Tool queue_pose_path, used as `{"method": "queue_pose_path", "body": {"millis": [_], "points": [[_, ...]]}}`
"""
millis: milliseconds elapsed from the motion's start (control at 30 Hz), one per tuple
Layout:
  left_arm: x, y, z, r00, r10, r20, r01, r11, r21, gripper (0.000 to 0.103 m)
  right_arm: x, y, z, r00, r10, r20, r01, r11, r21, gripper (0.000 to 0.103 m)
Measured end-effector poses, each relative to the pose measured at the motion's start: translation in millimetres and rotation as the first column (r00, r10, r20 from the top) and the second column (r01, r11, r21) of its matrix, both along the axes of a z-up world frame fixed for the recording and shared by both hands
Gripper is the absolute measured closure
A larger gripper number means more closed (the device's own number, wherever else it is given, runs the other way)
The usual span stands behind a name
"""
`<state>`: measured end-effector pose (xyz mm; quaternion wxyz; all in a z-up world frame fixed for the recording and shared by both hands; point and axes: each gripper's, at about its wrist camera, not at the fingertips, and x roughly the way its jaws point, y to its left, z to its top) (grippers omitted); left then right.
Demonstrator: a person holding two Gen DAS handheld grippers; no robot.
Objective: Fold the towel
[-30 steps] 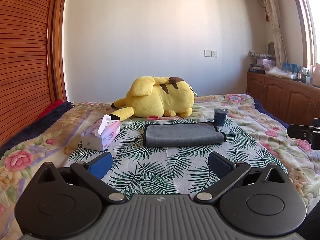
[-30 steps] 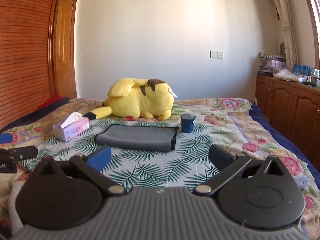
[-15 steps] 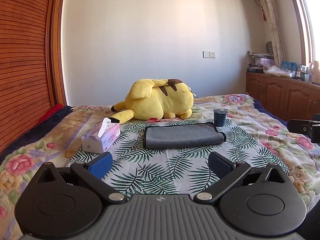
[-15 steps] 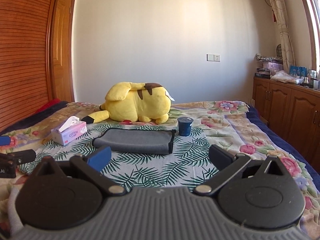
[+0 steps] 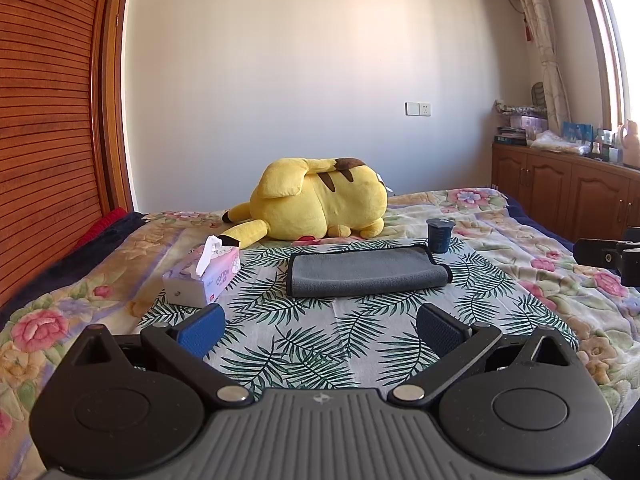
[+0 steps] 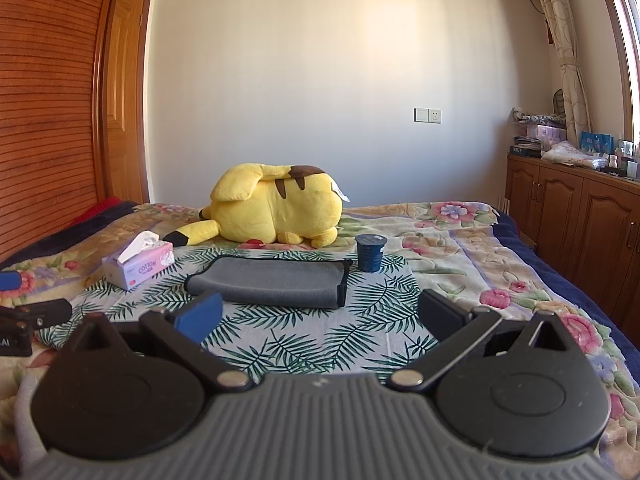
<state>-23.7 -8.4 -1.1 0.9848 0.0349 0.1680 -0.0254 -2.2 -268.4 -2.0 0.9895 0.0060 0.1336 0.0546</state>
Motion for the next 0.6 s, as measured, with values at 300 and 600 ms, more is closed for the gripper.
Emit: {"method": "queue_pose_path", "body": {"millis": [300,600], "points": [[-0.4,-0.3,0.1,1.000,0.000,0.000,0.000,1.000,0.000,0.016,-0.7,0.2,-1.0,1.000,0.001,0.003,-0.001,1.000,-0.002,0.000],[-0.3,0.0,-0.1,1.000,0.000,0.000,0.000,1.000,-0.001,0.016,-1.0,0.6,-0.9,1.000,0.000,0.003,0.000,1.000,-0.002,0.000]]}}
